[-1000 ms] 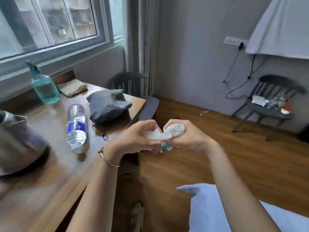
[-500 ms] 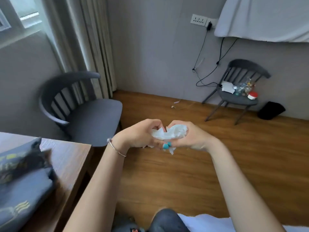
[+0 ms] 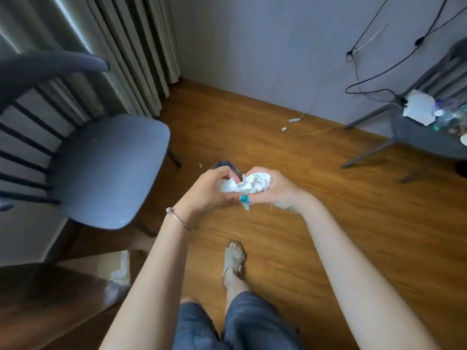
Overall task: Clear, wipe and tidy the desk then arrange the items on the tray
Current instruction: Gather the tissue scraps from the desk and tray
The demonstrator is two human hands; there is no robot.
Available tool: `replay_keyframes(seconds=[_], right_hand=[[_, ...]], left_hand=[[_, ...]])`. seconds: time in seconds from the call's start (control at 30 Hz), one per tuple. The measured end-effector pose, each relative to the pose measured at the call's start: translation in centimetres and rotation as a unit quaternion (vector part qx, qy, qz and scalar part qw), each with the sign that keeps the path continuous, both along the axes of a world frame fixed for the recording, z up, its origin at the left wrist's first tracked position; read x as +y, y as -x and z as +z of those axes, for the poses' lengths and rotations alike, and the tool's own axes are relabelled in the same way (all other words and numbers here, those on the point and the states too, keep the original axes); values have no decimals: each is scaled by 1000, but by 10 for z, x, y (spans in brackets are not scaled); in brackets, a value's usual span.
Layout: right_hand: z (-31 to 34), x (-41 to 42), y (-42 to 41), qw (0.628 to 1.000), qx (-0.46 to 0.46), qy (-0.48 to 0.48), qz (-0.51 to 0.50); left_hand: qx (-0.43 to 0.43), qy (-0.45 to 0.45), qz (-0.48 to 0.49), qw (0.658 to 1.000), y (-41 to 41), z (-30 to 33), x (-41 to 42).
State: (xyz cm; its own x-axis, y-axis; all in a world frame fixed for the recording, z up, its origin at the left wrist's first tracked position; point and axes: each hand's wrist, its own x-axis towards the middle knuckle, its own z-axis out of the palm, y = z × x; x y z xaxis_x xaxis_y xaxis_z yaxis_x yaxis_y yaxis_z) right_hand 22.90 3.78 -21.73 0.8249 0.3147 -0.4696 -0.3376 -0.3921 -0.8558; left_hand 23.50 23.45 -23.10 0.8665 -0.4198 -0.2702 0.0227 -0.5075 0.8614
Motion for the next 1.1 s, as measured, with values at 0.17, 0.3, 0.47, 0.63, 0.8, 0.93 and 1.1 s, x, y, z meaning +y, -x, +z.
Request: replay_keyframes(seconds=[0.17,0.3,0.47,0.63,0.8,0.93,1.1], right_hand=[[-68,-21,-74,998,62,-13,-10],[-130,-24,-122,993,113,-26,-7],[-221,-23,-164,985,167,-25,-35],[-313,-10,-195,978,198,-10,-65],[-399,3,-217,970,226,17,-86],[-456,8,-219,969,225,49,-86],[-507,11,-221,967,235,67,-73]], left_hand=[[32,-46,21,998,-65,-53,-25],[36,-80,50,995,-100,-108,-32],[94,-50,93,990,-131,-205,-24],[128,-33,172,976,-158,-299,-24],[163,-25,218,962,-172,-384,-21],[179,-33,233,955,-177,-440,-19],[198,-34,244,949,-185,-488,-17]])
